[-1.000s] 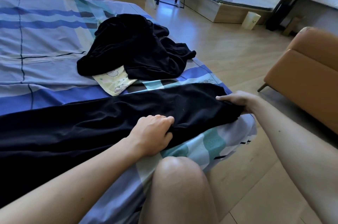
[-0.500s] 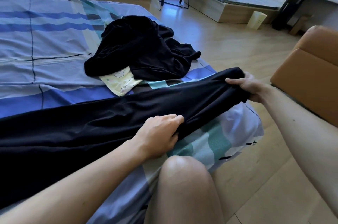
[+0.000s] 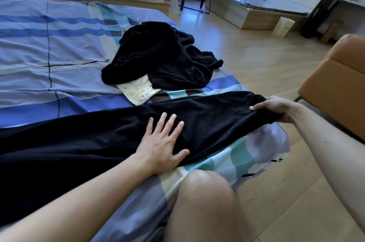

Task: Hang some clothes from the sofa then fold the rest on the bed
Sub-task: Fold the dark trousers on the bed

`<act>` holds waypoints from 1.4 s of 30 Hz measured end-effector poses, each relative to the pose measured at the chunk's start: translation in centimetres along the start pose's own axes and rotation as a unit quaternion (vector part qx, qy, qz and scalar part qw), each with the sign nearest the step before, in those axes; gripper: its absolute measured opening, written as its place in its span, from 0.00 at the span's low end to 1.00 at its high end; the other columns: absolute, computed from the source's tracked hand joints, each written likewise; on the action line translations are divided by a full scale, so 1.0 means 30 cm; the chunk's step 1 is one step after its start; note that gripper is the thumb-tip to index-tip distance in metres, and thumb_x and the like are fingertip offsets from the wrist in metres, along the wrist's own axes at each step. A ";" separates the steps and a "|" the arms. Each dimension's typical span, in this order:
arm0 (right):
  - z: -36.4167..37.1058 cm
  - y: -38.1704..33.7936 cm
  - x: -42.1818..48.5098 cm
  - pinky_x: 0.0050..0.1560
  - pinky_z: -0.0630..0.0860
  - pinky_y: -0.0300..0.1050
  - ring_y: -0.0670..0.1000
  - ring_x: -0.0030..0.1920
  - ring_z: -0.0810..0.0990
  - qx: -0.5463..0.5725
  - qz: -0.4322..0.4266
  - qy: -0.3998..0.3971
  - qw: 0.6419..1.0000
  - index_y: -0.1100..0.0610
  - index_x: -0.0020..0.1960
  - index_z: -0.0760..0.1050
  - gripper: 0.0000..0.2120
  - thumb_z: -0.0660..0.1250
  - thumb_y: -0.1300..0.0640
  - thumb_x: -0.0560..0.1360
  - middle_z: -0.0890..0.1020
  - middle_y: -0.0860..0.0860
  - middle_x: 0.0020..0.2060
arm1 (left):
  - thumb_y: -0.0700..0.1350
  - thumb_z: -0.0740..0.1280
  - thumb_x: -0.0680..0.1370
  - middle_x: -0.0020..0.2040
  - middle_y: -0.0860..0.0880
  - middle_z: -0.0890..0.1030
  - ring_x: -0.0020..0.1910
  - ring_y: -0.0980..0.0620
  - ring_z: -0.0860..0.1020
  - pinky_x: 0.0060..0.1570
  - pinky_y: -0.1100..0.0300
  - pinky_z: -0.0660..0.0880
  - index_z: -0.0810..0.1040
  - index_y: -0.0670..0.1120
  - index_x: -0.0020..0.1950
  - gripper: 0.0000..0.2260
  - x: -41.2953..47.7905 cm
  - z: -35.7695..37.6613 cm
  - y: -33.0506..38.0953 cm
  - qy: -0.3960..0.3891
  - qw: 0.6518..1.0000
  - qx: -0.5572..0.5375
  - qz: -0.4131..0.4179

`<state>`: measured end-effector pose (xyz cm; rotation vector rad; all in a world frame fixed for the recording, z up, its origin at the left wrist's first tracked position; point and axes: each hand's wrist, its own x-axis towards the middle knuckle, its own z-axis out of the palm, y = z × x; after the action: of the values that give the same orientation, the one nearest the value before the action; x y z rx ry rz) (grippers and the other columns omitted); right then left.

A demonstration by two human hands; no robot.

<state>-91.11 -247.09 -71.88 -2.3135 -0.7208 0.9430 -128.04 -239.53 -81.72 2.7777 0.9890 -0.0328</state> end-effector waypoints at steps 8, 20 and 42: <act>0.189 -0.293 -0.244 0.35 0.79 0.42 0.50 0.40 0.84 0.080 -0.241 -0.004 0.967 0.58 0.54 0.77 0.19 0.74 0.72 0.67 0.82 0.56 0.47 | 0.67 0.59 0.80 0.80 0.50 0.63 0.79 0.50 0.59 0.79 0.47 0.50 0.66 0.52 0.78 0.30 0.026 -0.185 0.012 0.022 0.912 -0.404 -0.067; 0.756 -0.507 -0.620 0.51 0.81 0.44 0.50 0.51 0.84 -0.048 -0.369 -0.249 0.894 0.51 0.79 0.61 0.39 0.76 0.61 0.73 0.82 0.54 0.58 | 0.59 0.77 0.68 0.52 0.38 0.86 0.45 0.41 0.85 0.46 0.48 0.82 0.83 0.42 0.60 0.28 -0.303 -0.332 -0.377 0.051 0.608 -0.739 -0.286; 0.768 -0.274 -0.265 0.67 0.74 0.57 0.57 0.66 0.76 -0.091 -0.154 -0.006 0.984 0.50 0.75 0.63 0.38 0.78 0.54 0.70 0.75 0.55 0.68 | 0.48 0.67 0.78 0.47 0.50 0.81 0.53 0.43 0.79 0.53 0.49 0.76 0.75 0.50 0.62 0.13 -0.360 -0.187 -0.461 0.274 0.889 -0.227 -0.288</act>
<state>-115.31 -240.10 -77.06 -2.2590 -1.1739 0.7768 -145.36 -234.73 -77.68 2.0053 1.6610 0.8225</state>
